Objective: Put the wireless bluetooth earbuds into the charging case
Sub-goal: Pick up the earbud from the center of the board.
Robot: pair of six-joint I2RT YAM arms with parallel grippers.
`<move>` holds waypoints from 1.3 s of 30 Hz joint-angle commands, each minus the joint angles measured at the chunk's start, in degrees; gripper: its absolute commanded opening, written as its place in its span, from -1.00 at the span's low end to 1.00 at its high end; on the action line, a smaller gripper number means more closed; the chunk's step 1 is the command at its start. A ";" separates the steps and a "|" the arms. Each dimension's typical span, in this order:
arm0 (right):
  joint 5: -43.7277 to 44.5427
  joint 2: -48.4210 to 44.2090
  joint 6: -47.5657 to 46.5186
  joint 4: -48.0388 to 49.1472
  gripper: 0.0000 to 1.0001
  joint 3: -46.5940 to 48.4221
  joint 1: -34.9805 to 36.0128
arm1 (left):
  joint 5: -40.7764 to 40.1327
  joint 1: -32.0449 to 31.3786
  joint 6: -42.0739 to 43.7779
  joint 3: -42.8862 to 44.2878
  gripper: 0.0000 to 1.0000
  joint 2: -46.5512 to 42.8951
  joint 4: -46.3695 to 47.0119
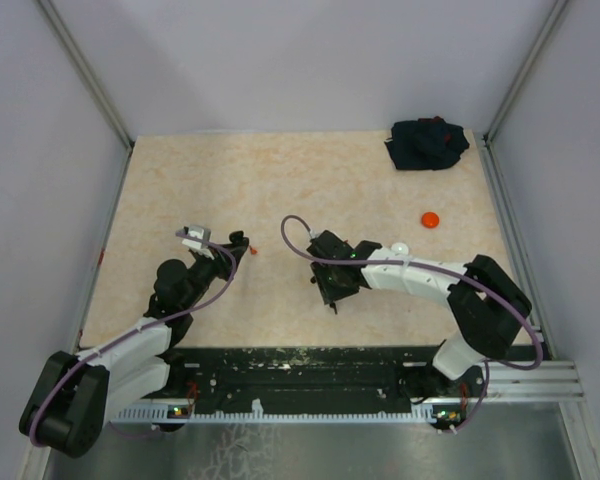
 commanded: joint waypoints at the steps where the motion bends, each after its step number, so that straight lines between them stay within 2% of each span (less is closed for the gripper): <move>1: 3.25 1.01 4.59 -1.40 -0.19 2.83 1.32 | 1.06 0.24 0.12 -0.15 -1.00 -0.32 1.86; 20: 3.34 5.11 5.54 0.56 -0.35 2.77 2.35 | 1.25 0.23 0.09 0.24 -1.00 0.04 1.42; 34: 4.77 8.55 6.47 0.65 -0.39 2.90 2.69 | 1.55 0.24 0.11 0.43 -1.00 0.68 1.33; 39: 5.31 8.77 6.64 -0.22 -0.48 3.19 3.13 | 1.77 0.27 0.10 0.59 -1.00 0.81 1.16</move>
